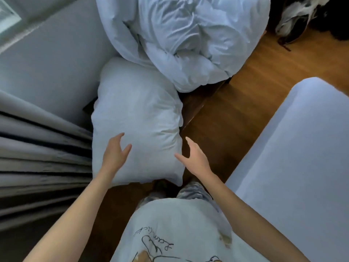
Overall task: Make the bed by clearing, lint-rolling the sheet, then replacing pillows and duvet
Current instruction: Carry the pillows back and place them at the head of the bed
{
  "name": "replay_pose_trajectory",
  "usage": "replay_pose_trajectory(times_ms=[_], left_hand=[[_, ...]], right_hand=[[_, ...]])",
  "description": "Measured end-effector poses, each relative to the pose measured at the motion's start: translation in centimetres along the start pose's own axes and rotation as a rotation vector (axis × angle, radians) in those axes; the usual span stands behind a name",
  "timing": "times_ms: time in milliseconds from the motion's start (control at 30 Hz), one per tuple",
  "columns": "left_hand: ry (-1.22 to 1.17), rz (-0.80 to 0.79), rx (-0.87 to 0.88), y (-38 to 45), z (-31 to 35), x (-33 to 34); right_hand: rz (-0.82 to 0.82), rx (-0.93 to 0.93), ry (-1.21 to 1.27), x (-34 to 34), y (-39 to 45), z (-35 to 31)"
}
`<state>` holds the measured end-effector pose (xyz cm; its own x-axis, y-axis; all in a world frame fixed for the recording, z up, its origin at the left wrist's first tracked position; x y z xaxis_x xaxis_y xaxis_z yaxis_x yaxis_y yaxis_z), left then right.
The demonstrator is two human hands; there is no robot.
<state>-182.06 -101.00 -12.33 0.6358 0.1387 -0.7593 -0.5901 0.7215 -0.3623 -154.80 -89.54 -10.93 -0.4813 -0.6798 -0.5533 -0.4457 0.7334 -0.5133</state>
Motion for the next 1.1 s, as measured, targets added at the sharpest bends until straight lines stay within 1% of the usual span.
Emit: replay_pose_trajectory(times_ms=[67, 167, 267, 367, 433, 500, 567, 667, 800, 867, 967, 1033, 1100], left_hand=[[-0.023, 0.012, -0.141, 1.9, -3.0, -0.2], [0.016, 0.021, -0.220, 6.4, -5.9, -0.6], [0.041, 0.024, -0.282, 11.2, -8.4, -0.2], [-0.060, 0.011, -0.309, 15.2, -10.8, 0.7], [-0.155, -0.002, -0.314, 17.2, -12.1, 0.9], [-0.151, -0.025, -0.317, 18.3, -12.7, 1.6], [-0.139, 0.010, -0.287, 18.4, -11.9, 2.2], [-0.208, 0.136, -0.250, 16.4, -9.9, 1.1], [-0.332, 0.199, -0.248, 10.8, -8.6, -3.3], [-0.362, 0.283, -0.261, 7.2, -8.0, -6.0], [-0.434, 0.359, -0.315, 0.7, -7.4, -8.2], [-0.494, 0.386, -0.360, -3.8, -7.0, -8.9], [-0.576, 0.381, -0.374, -7.9, -5.9, -8.9]], right_hand=[[-0.070, 0.025, -0.032, 0.8, 3.7, -0.2], [-0.059, 0.128, 0.009, 1.9, 9.7, 0.5], [-0.036, 0.190, 0.076, 4.2, 15.1, 0.8], [-0.068, 0.202, 0.069, 7.9, 19.7, 0.1], [-0.042, 0.209, 0.111, 9.9, 21.9, -0.1], [0.001, 0.226, 0.152, 11.1, 23.4, 0.1], [0.021, 0.233, 0.197, 11.6, 24.2, -0.2], [0.001, 0.206, 0.363, 11.3, 24.0, -2.1], [0.005, 0.110, 0.489, 9.2, 19.5, -6.3], [-0.043, 0.037, 0.570, 8.5, 16.0, -8.7], [-0.143, -0.068, 0.667, 7.4, 10.4, -11.9], [-0.202, -0.107, 0.711, 6.5, 6.9, -13.0], [-0.233, -0.107, 0.733, 5.4, 3.6, -12.9]])
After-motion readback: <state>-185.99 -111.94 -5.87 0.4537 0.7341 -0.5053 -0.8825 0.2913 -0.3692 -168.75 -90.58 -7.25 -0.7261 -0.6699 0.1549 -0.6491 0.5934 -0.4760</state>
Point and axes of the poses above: each hand's wrist, its own y-axis towards the middle knuckle, its own x-axis out of the palm, z = x × y, the point moved 10 cm from there along y, towards the middle knuckle
